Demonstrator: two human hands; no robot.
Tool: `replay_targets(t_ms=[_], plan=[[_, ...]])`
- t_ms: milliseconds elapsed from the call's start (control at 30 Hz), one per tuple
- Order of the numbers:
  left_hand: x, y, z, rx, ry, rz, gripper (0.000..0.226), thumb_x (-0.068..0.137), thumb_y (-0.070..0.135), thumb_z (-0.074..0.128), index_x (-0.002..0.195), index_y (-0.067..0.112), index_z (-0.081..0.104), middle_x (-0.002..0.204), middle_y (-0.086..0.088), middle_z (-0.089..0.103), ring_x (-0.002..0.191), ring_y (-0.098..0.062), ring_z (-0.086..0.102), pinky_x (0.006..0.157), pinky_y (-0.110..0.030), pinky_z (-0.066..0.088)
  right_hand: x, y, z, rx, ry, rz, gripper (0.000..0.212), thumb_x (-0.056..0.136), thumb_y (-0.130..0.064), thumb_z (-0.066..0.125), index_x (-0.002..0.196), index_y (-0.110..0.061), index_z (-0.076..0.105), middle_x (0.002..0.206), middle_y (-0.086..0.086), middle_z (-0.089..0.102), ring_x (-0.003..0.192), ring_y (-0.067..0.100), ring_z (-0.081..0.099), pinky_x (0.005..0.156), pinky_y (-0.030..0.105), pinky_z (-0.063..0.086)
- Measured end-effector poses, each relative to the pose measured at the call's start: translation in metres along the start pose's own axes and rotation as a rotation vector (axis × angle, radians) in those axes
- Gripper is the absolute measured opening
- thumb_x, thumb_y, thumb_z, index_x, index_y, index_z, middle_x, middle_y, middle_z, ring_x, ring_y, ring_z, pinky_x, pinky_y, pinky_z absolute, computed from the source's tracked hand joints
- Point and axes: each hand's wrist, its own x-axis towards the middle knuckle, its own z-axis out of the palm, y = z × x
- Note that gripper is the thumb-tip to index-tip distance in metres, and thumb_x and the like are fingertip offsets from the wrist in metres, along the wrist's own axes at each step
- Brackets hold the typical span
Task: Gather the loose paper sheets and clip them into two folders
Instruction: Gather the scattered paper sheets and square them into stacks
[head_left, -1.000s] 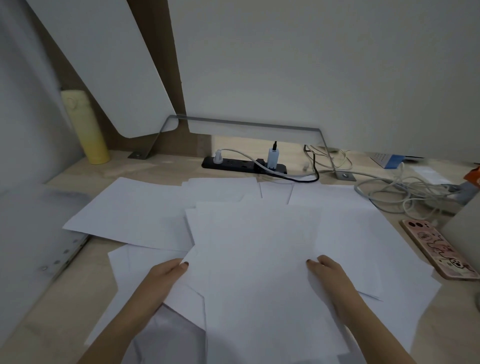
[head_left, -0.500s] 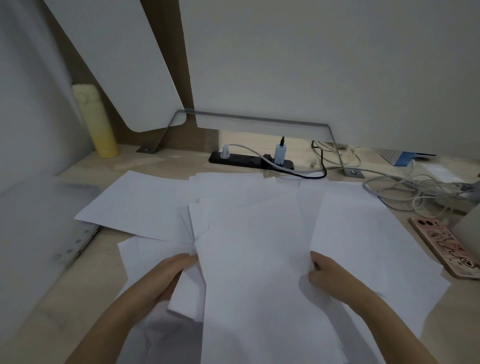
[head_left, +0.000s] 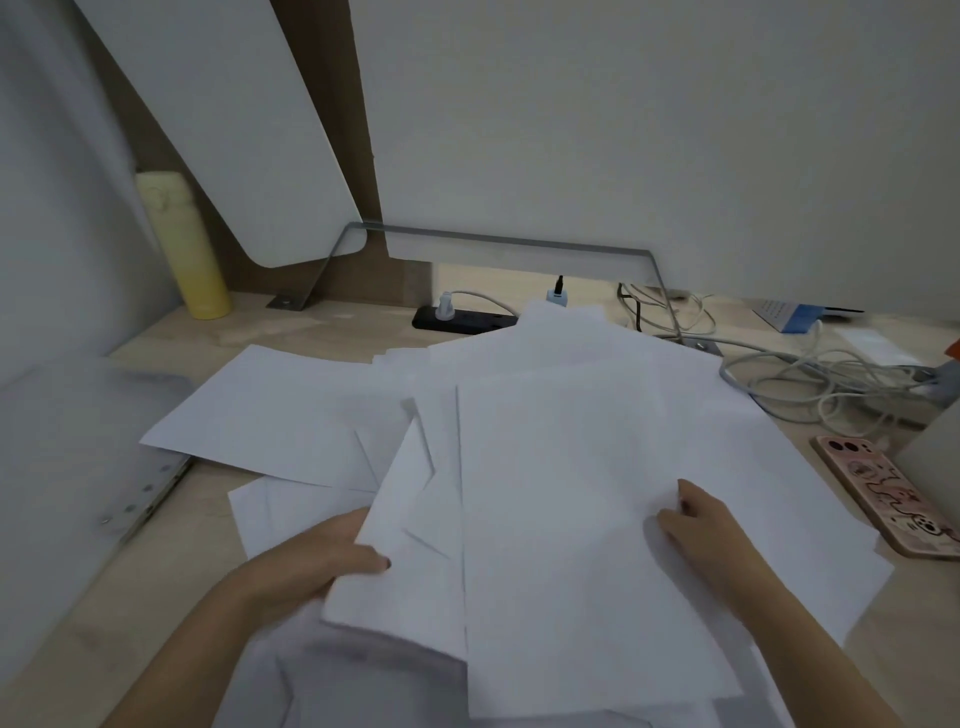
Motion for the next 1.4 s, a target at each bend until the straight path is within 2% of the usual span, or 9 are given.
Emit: replay_targets(t_ms=[133, 233, 367, 700, 867, 1000, 1200, 1300, 1400], plan=[[0.022, 0.024, -0.012, 0.133, 0.350, 0.149, 0.044, 0.070, 0.019, 0.069, 0.111, 0.020, 0.055, 0.116, -0.005, 0.062, 0.090, -0.012, 0.061, 0.074, -0.020, 0.046, 0.006, 0.000, -0.006, -0.022, -0.033, 0.023, 0.028, 0.083, 0.002, 0.045, 0.067, -0.013, 0.028, 0.065, 0.006, 0.029, 0.060, 0.017, 0.026, 0.055, 0.030, 0.019], [0.044, 0.049, -0.020, 0.306, 0.468, 0.257, 0.034, 0.088, 0.007, 0.059, 0.118, 0.023, 0.055, 0.116, 0.005, 0.055, 0.103, -0.007, 0.053, 0.077, -0.018, 0.041, 0.007, 0.001, -0.007, -0.060, -0.086, 0.031, 0.026, 0.084, 0.002, 0.045, 0.068, -0.012, 0.030, 0.065, 0.007, 0.031, 0.061, 0.017, 0.028, 0.055, 0.030, 0.020], [0.064, 0.073, -0.029, 0.392, 0.511, 0.266, 0.016, 0.090, 0.015, 0.056, 0.094, 0.030, 0.060, 0.104, 0.009, 0.057, 0.100, -0.010, 0.056, 0.072, -0.017, 0.042, 0.002, 0.009, -0.013, -0.052, -0.113, 0.073, 0.026, 0.084, 0.003, 0.045, 0.066, -0.011, 0.032, 0.062, 0.005, 0.033, 0.058, 0.017, 0.029, 0.054, 0.029, 0.022], [0.063, 0.072, -0.031, 0.174, 0.489, 0.240, 0.017, 0.092, 0.012, 0.055, 0.104, 0.024, 0.060, 0.087, 0.017, 0.058, 0.076, 0.004, 0.052, 0.057, -0.008, 0.039, 0.006, 0.008, -0.035, -0.082, -0.072, 0.085, 0.022, 0.085, 0.003, 0.047, 0.067, -0.007, 0.042, 0.063, 0.008, 0.040, 0.057, 0.018, 0.034, 0.054, 0.028, 0.024], [0.066, 0.071, -0.023, -0.138, 0.589, 0.216, 0.026, 0.091, 0.027, 0.056, 0.117, 0.023, 0.056, 0.110, -0.001, 0.058, 0.084, -0.007, 0.056, 0.068, -0.021, 0.044, 0.019, -0.011, -0.010, -0.083, -0.137, 0.075, 0.026, 0.086, 0.000, 0.046, 0.064, -0.011, 0.039, 0.061, 0.003, 0.041, 0.054, 0.016, 0.036, 0.050, 0.024, 0.027], [0.066, 0.042, -0.012, -0.340, 0.689, 0.132, 0.064, 0.091, 0.036, 0.055, 0.146, 0.020, 0.026, 0.148, -0.004, 0.034, 0.132, -0.022, 0.039, 0.108, -0.035, 0.031, 0.028, -0.015, 0.008, -0.087, -0.110, 0.109, 0.014, 0.089, -0.003, 0.045, 0.079, -0.012, 0.049, 0.077, 0.005, 0.049, 0.058, 0.014, 0.042, 0.050, 0.023, 0.030], [0.022, 0.008, 0.035, -0.634, 0.555, 0.185, 0.089, 0.062, 0.022, 0.074, 0.141, 0.012, 0.034, 0.141, 0.000, 0.035, 0.130, -0.020, 0.037, 0.112, -0.039, 0.029, 0.036, -0.025, 0.020, -0.154, -0.068, 0.116, 0.050, 0.089, -0.009, 0.052, 0.137, -0.006, 0.039, 0.129, 0.015, 0.052, 0.118, 0.031, 0.049, 0.101, 0.039, 0.038], [0.021, 0.002, 0.035, -0.815, 0.450, 0.119, 0.018, 0.079, 0.010, 0.064, 0.096, 0.006, 0.060, 0.116, -0.012, 0.056, 0.114, -0.025, 0.051, 0.091, -0.039, 0.046, 0.038, -0.033, 0.025, -0.185, -0.105, 0.137, 0.053, 0.089, -0.011, 0.051, 0.139, -0.005, 0.036, 0.134, 0.015, 0.051, 0.121, 0.031, 0.047, 0.103, 0.037, 0.036], [0.028, 0.003, 0.026, -0.772, 0.366, -0.012, 0.020, 0.089, 0.009, 0.052, 0.102, -0.001, 0.063, 0.107, -0.017, 0.064, 0.095, -0.026, 0.060, 0.081, -0.031, 0.048, 0.034, -0.038, 0.030, -0.152, -0.157, 0.160, 0.050, 0.090, -0.011, 0.050, 0.138, -0.004, 0.037, 0.130, 0.015, 0.054, 0.102, 0.025, 0.053, 0.086, 0.030, 0.040]])
